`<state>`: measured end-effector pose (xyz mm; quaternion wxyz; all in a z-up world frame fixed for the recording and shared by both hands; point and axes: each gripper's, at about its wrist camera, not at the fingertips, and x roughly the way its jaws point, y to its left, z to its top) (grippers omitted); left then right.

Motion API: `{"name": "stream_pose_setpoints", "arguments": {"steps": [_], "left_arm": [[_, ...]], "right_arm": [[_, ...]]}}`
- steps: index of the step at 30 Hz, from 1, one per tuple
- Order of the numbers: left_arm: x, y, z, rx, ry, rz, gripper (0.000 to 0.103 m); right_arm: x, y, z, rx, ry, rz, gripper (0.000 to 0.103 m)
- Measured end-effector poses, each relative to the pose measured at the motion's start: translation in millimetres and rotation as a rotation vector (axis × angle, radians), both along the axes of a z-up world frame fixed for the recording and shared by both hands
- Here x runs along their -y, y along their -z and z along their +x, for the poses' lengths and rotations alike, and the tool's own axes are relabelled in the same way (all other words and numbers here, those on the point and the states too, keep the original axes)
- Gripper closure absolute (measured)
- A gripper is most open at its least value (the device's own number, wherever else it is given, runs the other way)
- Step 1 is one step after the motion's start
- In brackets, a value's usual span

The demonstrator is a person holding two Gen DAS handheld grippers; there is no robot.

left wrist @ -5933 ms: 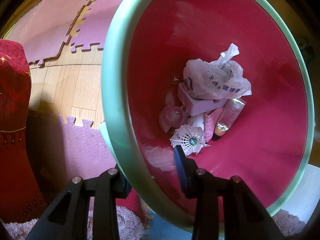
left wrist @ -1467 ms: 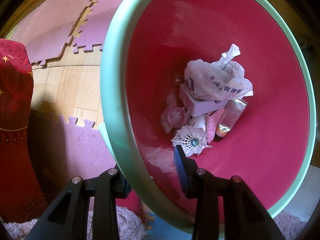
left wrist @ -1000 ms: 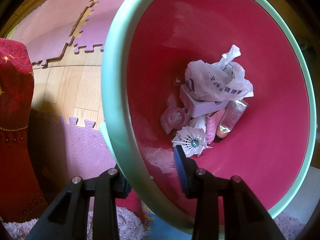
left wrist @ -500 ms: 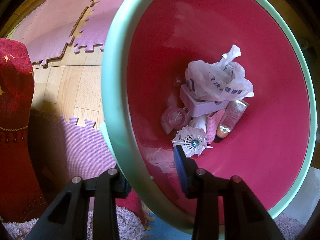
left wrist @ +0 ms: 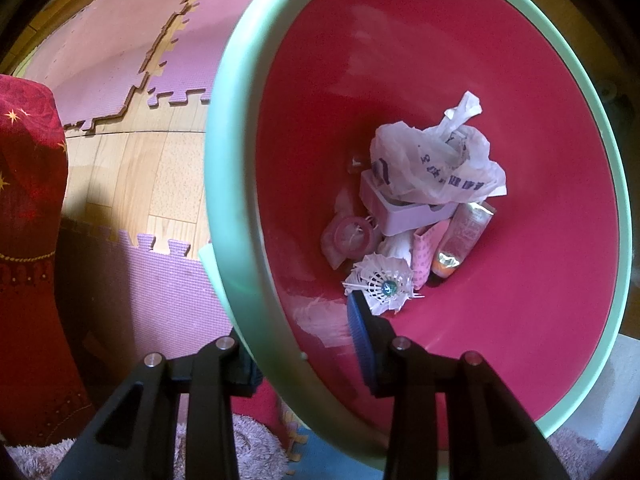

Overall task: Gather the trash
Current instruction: 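Lift the battery with the right tool and carry it over the bucket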

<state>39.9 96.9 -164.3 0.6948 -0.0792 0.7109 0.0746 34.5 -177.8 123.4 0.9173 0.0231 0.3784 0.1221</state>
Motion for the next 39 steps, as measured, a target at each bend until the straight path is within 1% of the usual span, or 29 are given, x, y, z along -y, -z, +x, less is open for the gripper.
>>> {"name": "stream_pose_setpoints", "arguments": {"steps": [5,15,21,25,32,39], "left_arm": [[0.0,0.1,0.3,0.002,-0.001,-0.007,0.065],[-0.2,0.0,0.0,0.002,-0.001,-0.007,0.065],[0.7,0.8,-0.2,0.002,-0.003,-0.009,0.065],[0.6,0.7,-0.2,0.002,-0.003,-0.010,0.065],[1.4,0.8,-0.1,0.002,-0.004,-0.010,0.065],[1.9,1.9,-1.3,0.002,-0.009,-0.017,0.066]], "right_arm": [[-16.6,17.9,-9.9,-0.019,-0.029,-0.015,0.092],[-51.0,43.1,-20.8,-0.048,-0.101,-0.049,0.092],[-77.9,63.9,-24.5,-0.070,-0.161,-0.094,0.092],[-86.3,76.0,-24.5,-0.098,-0.178,-0.085,0.092],[-101.7,98.3,-26.2,-0.148,-0.208,-0.123,0.092],[-116.6,118.1,-27.5,-0.194,-0.226,-0.141,0.092]]}}
